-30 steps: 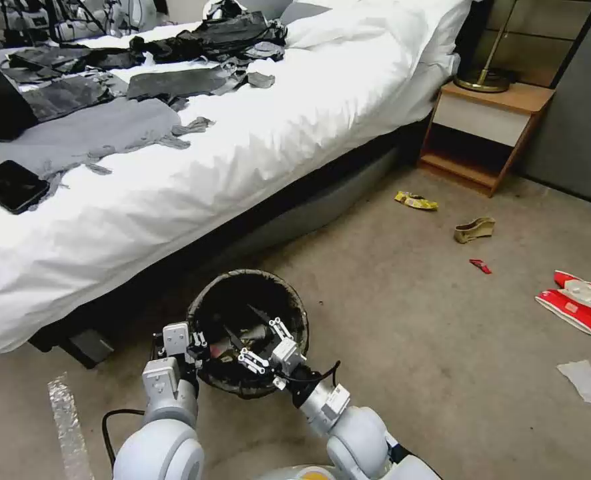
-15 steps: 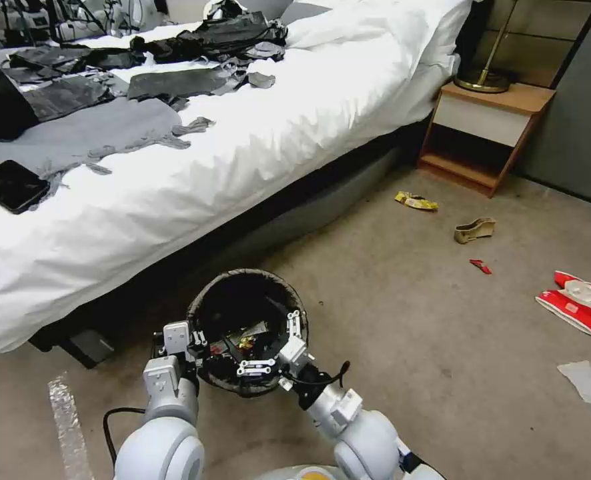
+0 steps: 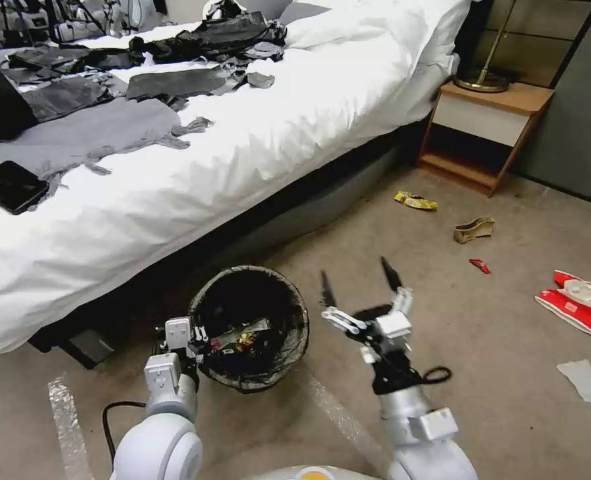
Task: Pick up the trash bin, then pick up the garbage from the floor and place it into the trash bin.
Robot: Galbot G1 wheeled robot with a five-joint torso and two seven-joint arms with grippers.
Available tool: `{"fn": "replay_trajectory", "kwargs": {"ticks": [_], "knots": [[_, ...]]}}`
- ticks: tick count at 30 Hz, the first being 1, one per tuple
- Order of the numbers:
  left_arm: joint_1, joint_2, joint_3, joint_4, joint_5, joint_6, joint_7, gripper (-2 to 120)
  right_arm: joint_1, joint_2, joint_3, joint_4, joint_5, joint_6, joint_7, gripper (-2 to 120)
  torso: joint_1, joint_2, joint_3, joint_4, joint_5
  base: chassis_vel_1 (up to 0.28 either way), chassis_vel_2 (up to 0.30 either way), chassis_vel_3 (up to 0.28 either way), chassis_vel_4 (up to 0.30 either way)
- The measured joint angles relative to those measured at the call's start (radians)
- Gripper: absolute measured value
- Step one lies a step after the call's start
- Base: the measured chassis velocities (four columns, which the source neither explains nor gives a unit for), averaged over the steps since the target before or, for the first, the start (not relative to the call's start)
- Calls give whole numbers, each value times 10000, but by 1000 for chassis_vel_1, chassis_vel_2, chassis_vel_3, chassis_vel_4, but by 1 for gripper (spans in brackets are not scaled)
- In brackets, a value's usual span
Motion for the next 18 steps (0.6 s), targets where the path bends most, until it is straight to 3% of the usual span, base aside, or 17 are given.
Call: {"fn": "replay_trajectory", "kwargs": {"ticks": [18], "knots": [[9,-64,26,-87,57,36,41,0,-115,199,857,-348,318,-210,266,100,0,0,1,1,-1,0,0,0,0]]}}
